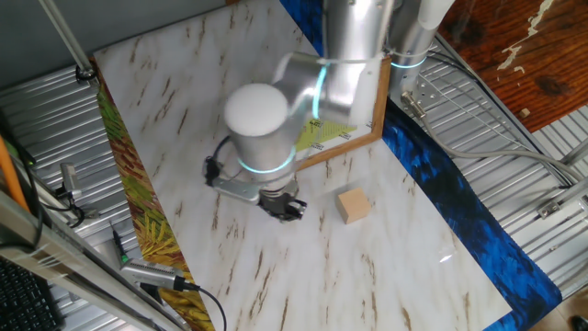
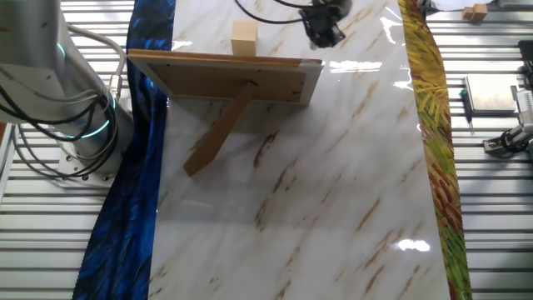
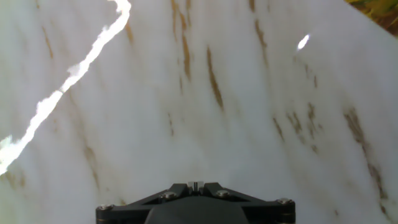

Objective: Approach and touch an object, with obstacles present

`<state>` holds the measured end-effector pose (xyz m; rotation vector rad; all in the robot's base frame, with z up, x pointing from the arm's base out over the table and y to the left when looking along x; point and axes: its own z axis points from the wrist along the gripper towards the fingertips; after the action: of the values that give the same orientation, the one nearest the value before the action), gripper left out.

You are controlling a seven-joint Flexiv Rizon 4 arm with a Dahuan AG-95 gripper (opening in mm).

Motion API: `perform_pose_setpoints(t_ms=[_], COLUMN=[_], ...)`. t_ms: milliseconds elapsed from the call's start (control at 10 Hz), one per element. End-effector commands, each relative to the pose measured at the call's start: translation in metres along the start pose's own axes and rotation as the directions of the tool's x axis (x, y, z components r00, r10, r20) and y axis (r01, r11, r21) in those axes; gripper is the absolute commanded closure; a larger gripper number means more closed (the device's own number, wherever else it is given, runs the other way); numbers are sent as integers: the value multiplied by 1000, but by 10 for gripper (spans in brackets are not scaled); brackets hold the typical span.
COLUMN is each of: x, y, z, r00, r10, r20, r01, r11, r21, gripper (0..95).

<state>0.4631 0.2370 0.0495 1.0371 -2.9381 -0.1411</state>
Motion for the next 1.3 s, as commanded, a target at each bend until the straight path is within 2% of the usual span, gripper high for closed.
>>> perform_pose_setpoints(t_ms=[100, 200, 500, 800, 1200, 1300], x=[0, 0, 0, -1, 16, 28], y=[1, 1, 1, 4, 28, 38], z=[1, 1, 1, 2, 16, 19], r00=[1000, 1000, 981, 970, 964, 964], r10=[1, -23, -191, -240, -265, -266], r20=[0, -3, -16, -31, -24, -21], r01=[-1, 23, 191, 240, 265, 266], r11=[1000, 1000, 982, 971, 964, 964], r21=[-4, -2, -4, 4, -9, -11], gripper=[950, 950, 950, 950, 950, 950])
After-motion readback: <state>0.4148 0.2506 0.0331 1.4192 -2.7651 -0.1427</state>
